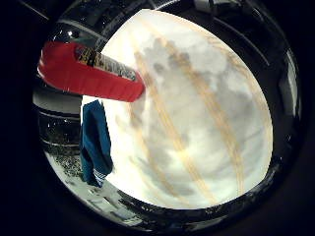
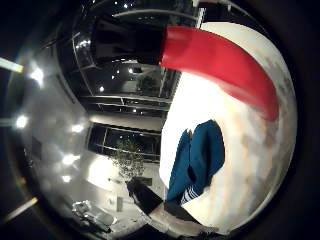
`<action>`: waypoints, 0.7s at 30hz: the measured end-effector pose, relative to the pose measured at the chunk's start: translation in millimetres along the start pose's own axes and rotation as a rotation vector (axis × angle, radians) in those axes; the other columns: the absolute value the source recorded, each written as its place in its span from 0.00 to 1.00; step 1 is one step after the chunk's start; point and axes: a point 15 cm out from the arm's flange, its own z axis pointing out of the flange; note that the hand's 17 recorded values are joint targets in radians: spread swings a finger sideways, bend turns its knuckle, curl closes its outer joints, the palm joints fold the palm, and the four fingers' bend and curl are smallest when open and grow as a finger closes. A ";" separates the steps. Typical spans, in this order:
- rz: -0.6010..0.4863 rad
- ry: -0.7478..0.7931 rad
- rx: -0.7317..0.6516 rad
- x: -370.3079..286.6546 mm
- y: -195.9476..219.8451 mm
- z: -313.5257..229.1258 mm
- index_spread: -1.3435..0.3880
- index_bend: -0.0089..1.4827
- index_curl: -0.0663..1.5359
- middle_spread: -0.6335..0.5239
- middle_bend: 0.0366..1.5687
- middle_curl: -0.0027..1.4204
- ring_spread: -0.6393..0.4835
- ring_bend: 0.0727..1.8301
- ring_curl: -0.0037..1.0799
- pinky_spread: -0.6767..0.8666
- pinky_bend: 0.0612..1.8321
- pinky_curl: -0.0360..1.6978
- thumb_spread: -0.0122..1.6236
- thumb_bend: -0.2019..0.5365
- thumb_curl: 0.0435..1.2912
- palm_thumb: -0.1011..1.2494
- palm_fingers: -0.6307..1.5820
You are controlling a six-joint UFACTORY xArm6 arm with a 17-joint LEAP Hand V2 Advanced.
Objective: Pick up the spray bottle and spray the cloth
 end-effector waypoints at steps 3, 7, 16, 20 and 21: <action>-0.003 0.000 0.002 -0.8 -4.8 1.8 0.69 0.10 0.18 0.76 0.10 0.21 0.81 0.16 0.25 0.70 0.21 0.21 0.59 0.23 0.20 0.28 0.27; -0.006 -0.001 0.003 -1.5 -8.0 2.7 0.69 0.10 0.18 0.76 0.10 0.21 0.81 0.16 0.25 0.70 0.21 0.21 0.59 0.23 0.20 0.28 0.27; -0.014 -0.006 0.001 -4.1 -13.6 7.4 0.69 0.10 0.18 0.76 0.10 0.21 0.80 0.17 0.25 0.70 0.22 0.21 0.59 0.23 0.20 0.28 0.28; -0.010 -0.006 0.000 -1.9 -15.4 10.0 0.69 0.10 0.18 0.76 0.10 0.21 0.80 0.18 0.25 0.70 0.22 0.21 0.59 0.24 0.19 0.28 0.28; -0.012 -0.008 0.003 -3.0 -18.0 10.4 0.69 0.10 0.18 0.76 0.10 0.22 0.80 0.18 0.25 0.70 0.22 0.21 0.59 0.23 0.19 0.28 0.28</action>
